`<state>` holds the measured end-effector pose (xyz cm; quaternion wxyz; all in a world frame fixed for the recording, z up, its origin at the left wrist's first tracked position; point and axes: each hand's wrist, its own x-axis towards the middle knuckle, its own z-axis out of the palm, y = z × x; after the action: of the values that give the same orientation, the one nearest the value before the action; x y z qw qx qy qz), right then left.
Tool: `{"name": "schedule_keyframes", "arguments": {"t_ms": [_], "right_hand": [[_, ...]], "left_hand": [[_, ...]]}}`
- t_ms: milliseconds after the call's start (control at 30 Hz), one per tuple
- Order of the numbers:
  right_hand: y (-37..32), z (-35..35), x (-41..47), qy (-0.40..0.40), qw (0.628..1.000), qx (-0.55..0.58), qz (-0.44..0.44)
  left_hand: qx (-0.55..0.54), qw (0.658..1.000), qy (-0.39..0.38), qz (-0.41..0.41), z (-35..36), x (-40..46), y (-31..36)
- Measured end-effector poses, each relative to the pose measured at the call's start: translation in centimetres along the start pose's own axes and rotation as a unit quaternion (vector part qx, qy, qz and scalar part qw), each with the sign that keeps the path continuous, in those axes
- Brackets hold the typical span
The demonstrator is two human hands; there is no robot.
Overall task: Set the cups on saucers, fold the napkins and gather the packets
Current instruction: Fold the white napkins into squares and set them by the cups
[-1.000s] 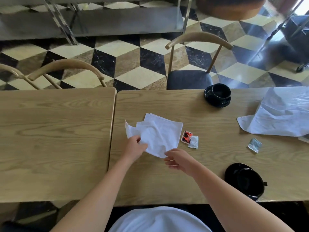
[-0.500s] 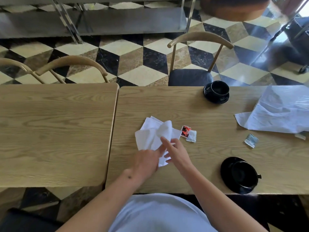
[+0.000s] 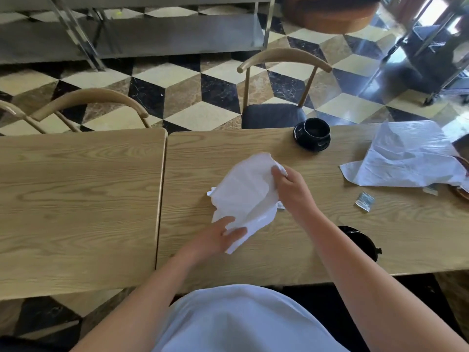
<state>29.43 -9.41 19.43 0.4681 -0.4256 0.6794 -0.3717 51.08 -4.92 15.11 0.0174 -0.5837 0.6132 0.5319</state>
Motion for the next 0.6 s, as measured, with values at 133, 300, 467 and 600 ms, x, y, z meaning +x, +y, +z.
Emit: {"name": "schedule_keyframes", "arguments": {"t_ms": [133,300,467,600], "right_hand": [[-4.2,0.7,0.4,-0.058,0.996,-0.04,-0.048],[-7.8,2.3,0.8,-0.106,0.968,-0.184,-0.133],[-9.9,2.7,0.5,-0.105,0.946,-0.242,-0.189],[-7.8,2.4,0.6,-0.045,0.941,-0.282,-0.181]], "left_hand": [[-0.096,0.992,0.083,0.024,-4.5,0.2,2.6],[-0.039,0.922,0.32,0.214,-10.2,-0.7,7.8],[0.085,0.887,0.273,0.361,-13.4,-2.2,11.5],[0.023,0.892,0.279,0.354,-13.7,-2.7,11.9]]}}
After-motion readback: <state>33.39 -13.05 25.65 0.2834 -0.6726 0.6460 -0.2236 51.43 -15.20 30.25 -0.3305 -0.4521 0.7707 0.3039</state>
